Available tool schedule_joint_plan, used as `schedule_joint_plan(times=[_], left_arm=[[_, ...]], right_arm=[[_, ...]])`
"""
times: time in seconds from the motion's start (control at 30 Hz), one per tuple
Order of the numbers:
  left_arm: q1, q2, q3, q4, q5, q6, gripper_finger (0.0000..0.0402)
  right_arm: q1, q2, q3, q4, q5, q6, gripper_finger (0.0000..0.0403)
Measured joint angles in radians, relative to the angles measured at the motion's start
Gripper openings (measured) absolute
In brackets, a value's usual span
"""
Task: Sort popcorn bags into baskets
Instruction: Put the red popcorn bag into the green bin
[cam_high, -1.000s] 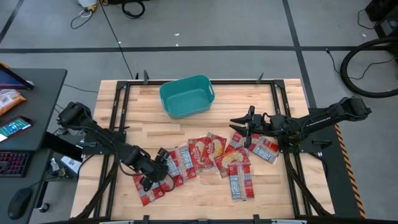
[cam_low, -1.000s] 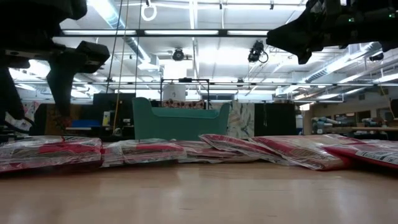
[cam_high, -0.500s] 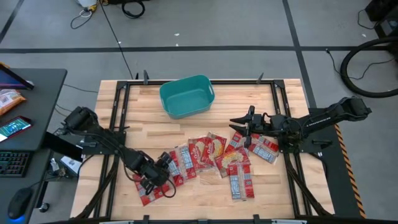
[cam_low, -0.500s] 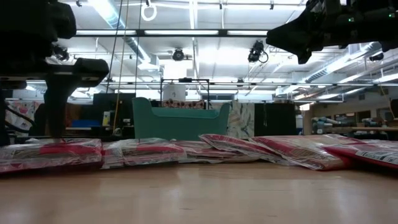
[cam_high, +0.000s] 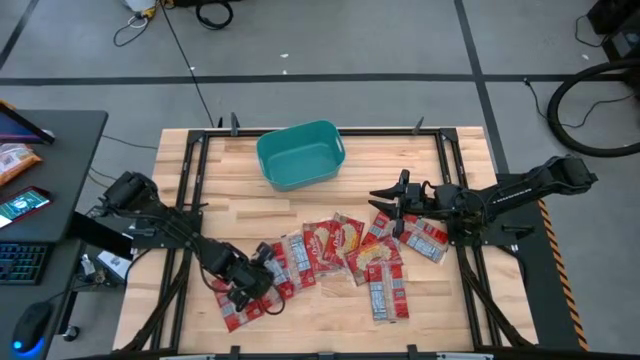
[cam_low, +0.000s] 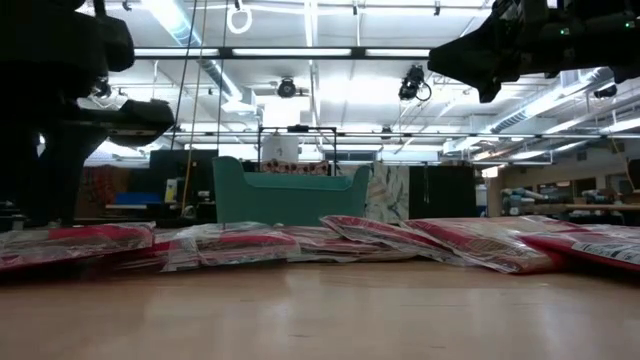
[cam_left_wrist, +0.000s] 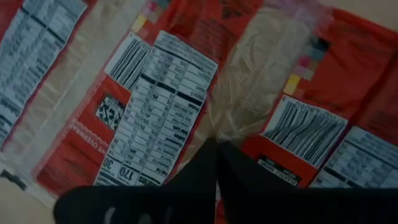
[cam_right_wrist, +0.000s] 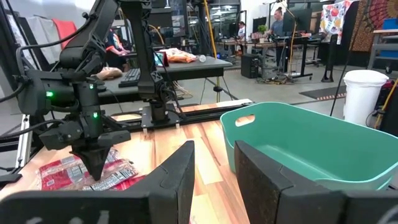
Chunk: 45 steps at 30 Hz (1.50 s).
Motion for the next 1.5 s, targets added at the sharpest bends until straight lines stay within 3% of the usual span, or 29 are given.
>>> schedule_joint_plan(times=[0.13,0.57,0.8,1.1,1.3,1.5], left_arm=[[0.011,-0.026,0.035,-0.055,0.009,0.0,0.0007],[0.172,-0.111,0.323,-0.389,0.005,-0.079,0.0002],[0.361,-0.112,0.44,-0.381,-0.048,-0.111,0.0001],[0.645,-0.112,0.478,-0.365,-0.047,-0.097,0.0002],[0.837,-0.109,0.478,-0.262,0.039,-0.065,0.0003],[0.988,-0.109,0.478,-0.169,0.053,0.028,0.0003]], right_arm=[[-0.001,0.0,0.0,0.001,0.0,0.0,0.0119],[-0.001,0.0,0.0,0.004,0.006,0.0,0.0119],[-0.001,0.0,0.0,0.006,0.011,0.004,0.0119],[-0.001,0.0,0.0,0.008,0.026,0.002,0.0119],[-0.001,0.0,0.0,0.008,0.026,0.0,0.0119],[-0.001,0.0,0.0,0.008,0.026,0.0,0.0119]])
